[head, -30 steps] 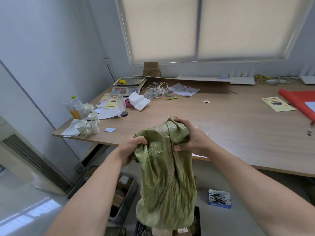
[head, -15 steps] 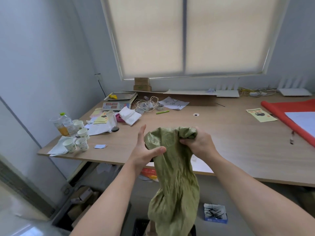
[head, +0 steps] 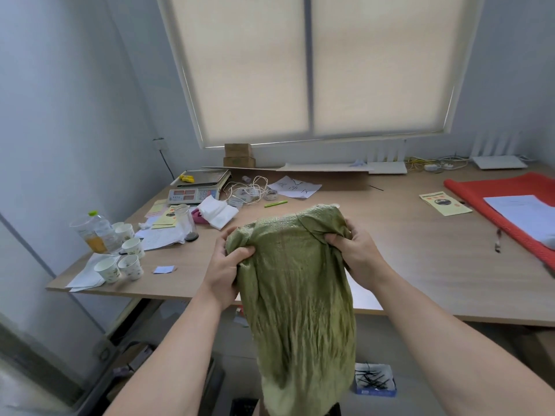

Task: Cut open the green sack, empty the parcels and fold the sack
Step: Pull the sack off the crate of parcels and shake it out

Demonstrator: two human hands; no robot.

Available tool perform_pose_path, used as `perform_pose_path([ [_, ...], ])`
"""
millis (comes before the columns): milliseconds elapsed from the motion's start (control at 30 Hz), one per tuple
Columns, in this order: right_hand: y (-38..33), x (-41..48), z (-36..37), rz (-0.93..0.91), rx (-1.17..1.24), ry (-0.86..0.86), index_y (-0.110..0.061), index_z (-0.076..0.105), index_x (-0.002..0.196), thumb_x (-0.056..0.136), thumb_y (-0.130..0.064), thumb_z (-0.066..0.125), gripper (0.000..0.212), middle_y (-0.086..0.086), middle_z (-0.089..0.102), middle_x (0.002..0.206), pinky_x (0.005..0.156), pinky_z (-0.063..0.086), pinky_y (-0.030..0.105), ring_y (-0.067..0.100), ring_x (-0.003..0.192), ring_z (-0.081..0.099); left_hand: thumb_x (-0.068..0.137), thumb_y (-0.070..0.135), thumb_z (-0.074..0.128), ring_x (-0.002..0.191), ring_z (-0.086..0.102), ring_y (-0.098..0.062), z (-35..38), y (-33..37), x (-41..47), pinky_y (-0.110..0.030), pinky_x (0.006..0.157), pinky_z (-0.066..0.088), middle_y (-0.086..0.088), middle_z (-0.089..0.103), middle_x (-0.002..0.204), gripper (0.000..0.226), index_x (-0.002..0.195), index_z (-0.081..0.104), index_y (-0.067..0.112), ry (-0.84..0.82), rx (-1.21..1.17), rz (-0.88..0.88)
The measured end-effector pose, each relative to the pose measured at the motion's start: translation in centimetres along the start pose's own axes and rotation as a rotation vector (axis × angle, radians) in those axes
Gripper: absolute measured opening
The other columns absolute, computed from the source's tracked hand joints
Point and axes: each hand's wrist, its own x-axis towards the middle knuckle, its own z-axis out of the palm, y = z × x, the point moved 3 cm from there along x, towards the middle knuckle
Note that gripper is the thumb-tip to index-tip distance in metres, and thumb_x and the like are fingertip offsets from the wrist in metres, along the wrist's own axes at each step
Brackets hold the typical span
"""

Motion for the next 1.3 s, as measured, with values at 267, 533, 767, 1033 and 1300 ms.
perform_pose_path([
  [267,-2.4,-0.8,1.6,-0.469,-0.746,-0.186,-0.058,0.007,0.145,0.059,-0.058,0.081,0.113,-0.01,0.006,0.158,0.114,0.024,0.039,0.017,0.148,0.011,0.088,0.002,0.062,0.064,0.068,-0.029,-1.3,0.7,0.4,-0.04,0.064,0.058,-0.019,0.07,0.082,0.015,0.103,0.066,0.004,0.166,0.142,-0.148],
  [533,-0.3,-0.2,1.7,-0.414,-1.174,-0.469,-0.05,-0.008,0.148,0.055,-0.055,0.086,0.132,-0.016,0.001,0.157,0.12,0.014,0.038,0.011,0.147,0.002,0.094,0.021,0.055,0.064,0.07,-0.028,-1.0,1.3,0.5,-0.032,0.061,0.058,-0.016,0.073,0.08,0.028,0.087,0.074,0.002,0.049,0.079,-0.303],
  [767,-0.5,-0.4,2.3,-0.455,-0.931,-0.229,-0.029,0.044,0.14,0.07,-0.008,0.078,0.08,-0.01,0.052,0.126,0.095,0.045,0.028,0.008,0.109,0.054,0.101,0.025,0.046,0.061,0.073,-0.022,0.1,1.7,0.5,-0.025,0.051,0.058,-0.012,0.075,0.072,0.036,0.087,0.071,0.003,-0.029,0.026,-0.343],
  [1033,-1.2,0.9,1.5,-0.157,-0.626,-0.05,-0.026,0.068,0.074,0.073,0.001,0.052,0.031,-0.007,0.066,0.068,0.064,0.047,0.03,0.017,0.068,0.06,0.053,0.065,0.084,0.12,0.049,-0.009,-0.4,2.6,-0.8,-0.031,0.097,0.047,-0.001,0.029,0.155,0.115,0.149,0.027,0.038,-0.182,0.32,-0.064],
  [1300,-1.2,1.4,0.9,0.025,-0.543,0.012,-0.021,0.063,0.093,0.075,-0.003,0.054,0.027,0.002,0.064,0.078,0.052,0.042,0.025,0.018,0.063,0.056,0.061,0.02,0.085,0.129,0.044,-0.018,2.1,2.5,-2.2,-0.028,0.101,0.043,0.003,0.038,0.146,0.114,0.149,0.017,0.045,-0.377,1.157,0.153],
])
